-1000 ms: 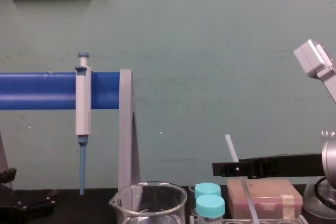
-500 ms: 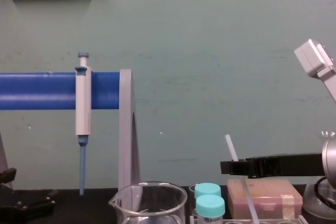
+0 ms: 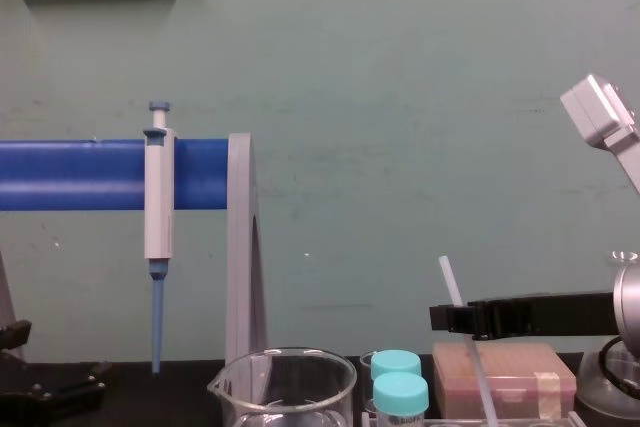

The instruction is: Pick up the stirring rod with one hand, then place it down.

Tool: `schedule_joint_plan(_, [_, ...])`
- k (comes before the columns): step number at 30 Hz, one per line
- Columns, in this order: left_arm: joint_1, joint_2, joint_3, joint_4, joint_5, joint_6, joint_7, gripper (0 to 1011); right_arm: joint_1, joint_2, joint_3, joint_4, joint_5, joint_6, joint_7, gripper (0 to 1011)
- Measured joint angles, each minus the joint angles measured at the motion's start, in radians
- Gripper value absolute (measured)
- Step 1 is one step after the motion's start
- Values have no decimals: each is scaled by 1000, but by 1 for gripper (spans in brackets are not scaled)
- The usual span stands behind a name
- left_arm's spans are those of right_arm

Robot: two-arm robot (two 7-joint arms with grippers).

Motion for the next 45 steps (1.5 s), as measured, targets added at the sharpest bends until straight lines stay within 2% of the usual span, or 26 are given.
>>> schedule_joint_plan(5, [0,0,0,0,0,0,0,1000,0,0,0,0,0,0,0,67])
schedule_joint_plan(7, [0,0,0,0,0,0,0,1000,-8,0,3,-6,1,-15,0,67])
schedule_joint_plan(14, [0,0,0,0,0,0,0,1000,-53,10,7,-55,-8,-119,17,67])
schedule_joint_plan(18, [0,0,0,0,0,0,0,1000,-81,23,5,-89,-36,-188,28,67])
schedule_joint_plan(22, [0,0,0,0,0,0,0,1000,-105,33,9,-116,-64,-235,29,67])
schedule_joint_plan(25, [0,0,0,0,0,0,0,1000,-116,35,17,-126,-70,-249,28,67])
schedule_joint_plan(31, [0,0,0,0,0,0,0,1000,-131,33,49,-160,-87,-296,18,67])
schedule_joint_plan(34, [0,0,0,0,0,0,0,1000,-128,32,80,-190,-103,-335,2,67])
schedule_joint_plan(38, [0,0,0,0,0,0,0,1000,-121,31,119,-223,-112,-359,-18,67])
schedule_joint_plan(45, [0,0,0,0,0,0,0,1000,-122,34,170,-269,-124,-365,-40,67])
